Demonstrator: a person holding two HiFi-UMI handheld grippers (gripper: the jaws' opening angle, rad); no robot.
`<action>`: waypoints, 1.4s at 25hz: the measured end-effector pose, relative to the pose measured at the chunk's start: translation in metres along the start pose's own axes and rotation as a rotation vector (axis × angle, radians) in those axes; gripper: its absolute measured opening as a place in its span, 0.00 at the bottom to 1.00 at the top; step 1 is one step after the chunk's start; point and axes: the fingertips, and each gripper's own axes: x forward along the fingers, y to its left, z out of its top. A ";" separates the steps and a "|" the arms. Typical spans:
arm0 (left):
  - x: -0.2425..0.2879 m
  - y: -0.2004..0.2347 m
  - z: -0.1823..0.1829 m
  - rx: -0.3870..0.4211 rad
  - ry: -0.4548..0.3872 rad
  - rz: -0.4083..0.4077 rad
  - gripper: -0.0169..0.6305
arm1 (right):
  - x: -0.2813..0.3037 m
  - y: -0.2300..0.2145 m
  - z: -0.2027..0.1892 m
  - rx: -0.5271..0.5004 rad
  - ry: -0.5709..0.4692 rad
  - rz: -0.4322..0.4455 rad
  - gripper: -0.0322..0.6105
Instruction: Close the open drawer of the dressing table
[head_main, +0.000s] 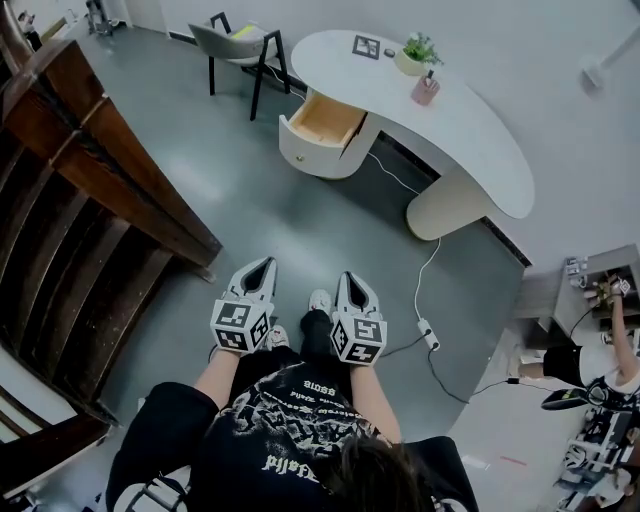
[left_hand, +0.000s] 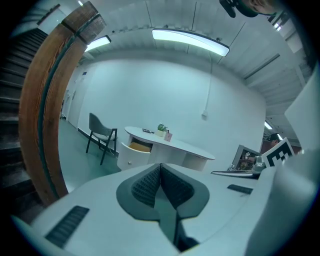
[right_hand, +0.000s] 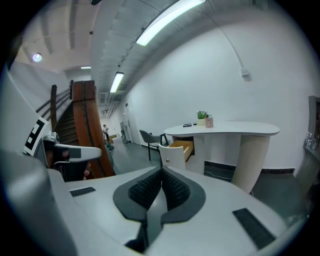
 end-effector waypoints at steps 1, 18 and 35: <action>0.003 -0.001 0.001 -0.001 -0.002 -0.003 0.06 | 0.003 -0.002 0.002 0.009 -0.004 0.000 0.09; 0.119 0.004 0.028 0.011 0.035 0.068 0.06 | 0.116 -0.061 0.053 -0.028 0.042 0.142 0.09; 0.221 0.002 0.055 -0.013 0.024 0.212 0.06 | 0.210 -0.127 0.101 -0.064 0.072 0.306 0.09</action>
